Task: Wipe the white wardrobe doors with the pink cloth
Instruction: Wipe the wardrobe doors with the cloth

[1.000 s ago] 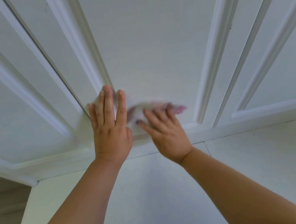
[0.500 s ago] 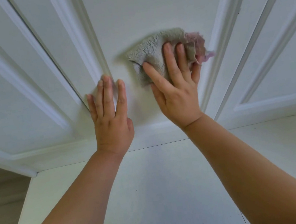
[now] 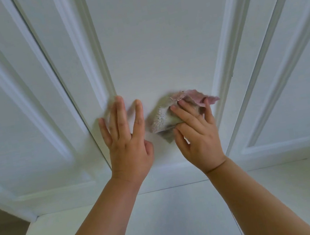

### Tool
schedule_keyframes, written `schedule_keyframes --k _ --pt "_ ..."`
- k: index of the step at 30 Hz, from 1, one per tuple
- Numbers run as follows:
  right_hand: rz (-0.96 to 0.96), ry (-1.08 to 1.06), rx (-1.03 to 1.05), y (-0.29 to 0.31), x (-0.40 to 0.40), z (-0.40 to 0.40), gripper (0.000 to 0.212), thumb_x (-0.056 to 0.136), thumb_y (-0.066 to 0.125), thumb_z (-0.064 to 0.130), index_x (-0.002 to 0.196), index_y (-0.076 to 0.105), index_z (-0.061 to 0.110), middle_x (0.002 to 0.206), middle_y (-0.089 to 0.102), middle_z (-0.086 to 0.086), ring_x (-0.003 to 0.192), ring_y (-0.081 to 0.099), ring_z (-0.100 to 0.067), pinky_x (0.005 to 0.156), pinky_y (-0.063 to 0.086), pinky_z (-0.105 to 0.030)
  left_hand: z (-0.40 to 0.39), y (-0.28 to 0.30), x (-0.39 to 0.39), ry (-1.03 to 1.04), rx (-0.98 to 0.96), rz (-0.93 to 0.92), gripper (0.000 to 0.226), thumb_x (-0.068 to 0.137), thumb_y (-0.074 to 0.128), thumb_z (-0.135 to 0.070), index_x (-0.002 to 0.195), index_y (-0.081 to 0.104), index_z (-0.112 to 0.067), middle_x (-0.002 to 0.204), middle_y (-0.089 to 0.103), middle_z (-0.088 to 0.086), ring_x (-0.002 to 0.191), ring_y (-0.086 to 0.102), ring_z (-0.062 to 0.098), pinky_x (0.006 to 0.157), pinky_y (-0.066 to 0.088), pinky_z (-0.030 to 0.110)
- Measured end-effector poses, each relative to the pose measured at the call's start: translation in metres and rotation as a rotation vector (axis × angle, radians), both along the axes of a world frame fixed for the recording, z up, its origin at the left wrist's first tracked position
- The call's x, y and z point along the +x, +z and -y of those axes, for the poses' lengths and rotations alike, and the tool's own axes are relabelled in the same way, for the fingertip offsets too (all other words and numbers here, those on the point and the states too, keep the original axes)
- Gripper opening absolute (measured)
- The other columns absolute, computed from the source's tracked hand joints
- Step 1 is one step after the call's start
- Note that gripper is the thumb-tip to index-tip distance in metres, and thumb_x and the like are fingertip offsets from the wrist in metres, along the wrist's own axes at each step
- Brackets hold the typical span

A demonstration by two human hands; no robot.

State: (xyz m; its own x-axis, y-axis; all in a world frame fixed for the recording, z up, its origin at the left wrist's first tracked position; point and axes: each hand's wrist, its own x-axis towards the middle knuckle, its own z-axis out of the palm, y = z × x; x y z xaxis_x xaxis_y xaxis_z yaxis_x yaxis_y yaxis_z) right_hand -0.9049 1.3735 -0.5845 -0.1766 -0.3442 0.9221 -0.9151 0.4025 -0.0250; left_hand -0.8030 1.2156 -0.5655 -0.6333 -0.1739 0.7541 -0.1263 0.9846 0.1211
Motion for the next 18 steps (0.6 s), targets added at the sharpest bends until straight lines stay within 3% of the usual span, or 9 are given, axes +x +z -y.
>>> schedule_keyframes --k 3,7,9,12,16,18 --pt "-0.008 -0.048 -0.166 0.035 -0.003 0.004 0.004 0.086 0.069 -0.005 0.086 0.068 0.000 0.121 0.068 -0.016 0.129 0.056 -0.031 0.100 0.042 -0.064 -0.002 0.027 -0.002 -0.003 -0.028 0.019 0.097 0.073 0.063 -0.002 0.159 0.020 -0.018 0.166 0.001 0.019 0.153 -0.005 0.037 0.121 0.004 0.062" --pt "0.049 -0.313 -0.284 0.050 -0.008 0.002 0.037 0.090 0.064 -0.005 0.127 0.065 0.002 0.137 0.061 -0.012 0.139 0.045 -0.036 0.118 0.022 -0.064 0.000 0.052 0.001 0.020 -0.085 0.049 0.100 0.071 0.070 -0.006 0.158 0.022 -0.020 0.167 -0.002 0.014 0.153 -0.005 0.037 0.119 0.007 0.064" --pt "0.043 -0.398 -0.298 0.051 -0.008 0.003 0.047 0.089 0.062 -0.013 0.134 0.061 0.002 0.143 0.056 -0.009 0.141 0.044 -0.034 0.118 0.027 -0.061 0.000 0.063 0.002 0.017 -0.104 0.058 0.102 0.070 0.073 -0.007 0.158 0.024 -0.020 0.167 -0.003 0.012 0.153 -0.005 0.037 0.119 0.010 0.065" --pt "0.134 -0.305 -0.349 0.060 -0.009 0.008 0.047 0.095 0.049 -0.012 0.140 0.053 -0.002 0.151 0.047 -0.015 0.145 0.037 -0.034 0.111 0.037 -0.060 0.000 0.075 0.002 0.013 -0.108 0.098 0.105 0.069 0.076 -0.009 0.158 0.022 -0.021 0.167 -0.004 0.011 0.153 -0.006 0.039 0.118 0.012 0.065" --pt "0.283 -0.206 -0.387 0.087 -0.006 0.033 0.060 0.097 0.045 0.009 0.155 0.029 0.003 0.165 0.018 -0.014 0.155 0.008 -0.035 0.121 0.012 -0.064 0.001 0.084 0.006 0.010 -0.109 0.179 0.109 0.071 0.078 -0.014 0.160 0.017 -0.024 0.167 -0.007 0.008 0.153 -0.006 0.039 0.117 0.010 0.063" --pt "0.290 -0.195 -0.323 0.090 0.006 0.051 0.068 0.095 0.050 0.020 0.157 0.024 0.009 0.167 0.007 -0.009 0.155 0.001 -0.037 0.121 -0.001 -0.063 0.004 0.092 0.009 -0.002 -0.106 0.180 0.108 0.072 0.077 -0.015 0.160 0.015 -0.026 0.168 -0.006 0.005 0.153 -0.004 0.036 0.119 0.011 0.063"
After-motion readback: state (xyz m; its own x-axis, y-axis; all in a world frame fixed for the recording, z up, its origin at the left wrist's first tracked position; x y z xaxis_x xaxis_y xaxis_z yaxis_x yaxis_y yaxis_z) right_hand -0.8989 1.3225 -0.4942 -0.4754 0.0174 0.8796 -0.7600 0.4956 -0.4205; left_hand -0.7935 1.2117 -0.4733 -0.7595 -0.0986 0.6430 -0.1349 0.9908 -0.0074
